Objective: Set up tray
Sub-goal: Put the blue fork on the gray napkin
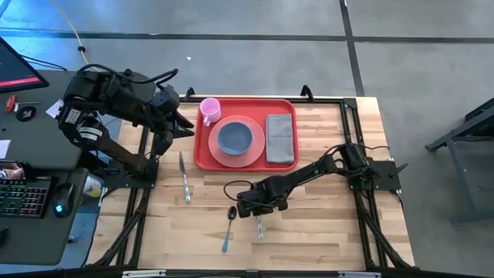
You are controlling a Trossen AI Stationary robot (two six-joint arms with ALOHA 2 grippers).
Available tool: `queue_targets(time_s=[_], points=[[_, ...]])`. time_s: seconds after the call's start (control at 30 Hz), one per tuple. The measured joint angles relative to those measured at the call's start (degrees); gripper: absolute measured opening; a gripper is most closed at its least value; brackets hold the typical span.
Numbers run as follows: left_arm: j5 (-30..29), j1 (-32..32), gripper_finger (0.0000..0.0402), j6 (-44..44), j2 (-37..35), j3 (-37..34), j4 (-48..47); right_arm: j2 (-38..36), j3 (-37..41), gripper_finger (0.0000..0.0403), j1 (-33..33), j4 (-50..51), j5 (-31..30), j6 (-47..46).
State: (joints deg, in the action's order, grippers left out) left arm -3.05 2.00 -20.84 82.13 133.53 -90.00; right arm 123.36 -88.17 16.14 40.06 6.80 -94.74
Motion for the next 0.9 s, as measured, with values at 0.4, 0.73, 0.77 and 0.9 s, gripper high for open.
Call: queue_targets(time_s=[0.4,0.73,0.77,0.9], points=[[0.1,0.0,0.0152,0.0,-0.9,0.0,0.0,-3.6,0.3,0.0016,-0.6,6.5,-5.7,-1.1],[0.2,-0.1,0.0152,1.5,-2.5,0.0,0.0,-13.8,0.2,0.0008,-5.1,17.6,-12.4,-0.9],[0.2,-0.1,0.0152,1.5,-2.6,0.0,0.0,-14.6,0.2,0.0007,-6.2,18.1,-13.1,-0.1],[1.2,-0.1,0.0152,1.5,-3.1,0.0,0.0,-17.0,0.1,0.0010,-12.6,18.5,-13.5,3.9]])
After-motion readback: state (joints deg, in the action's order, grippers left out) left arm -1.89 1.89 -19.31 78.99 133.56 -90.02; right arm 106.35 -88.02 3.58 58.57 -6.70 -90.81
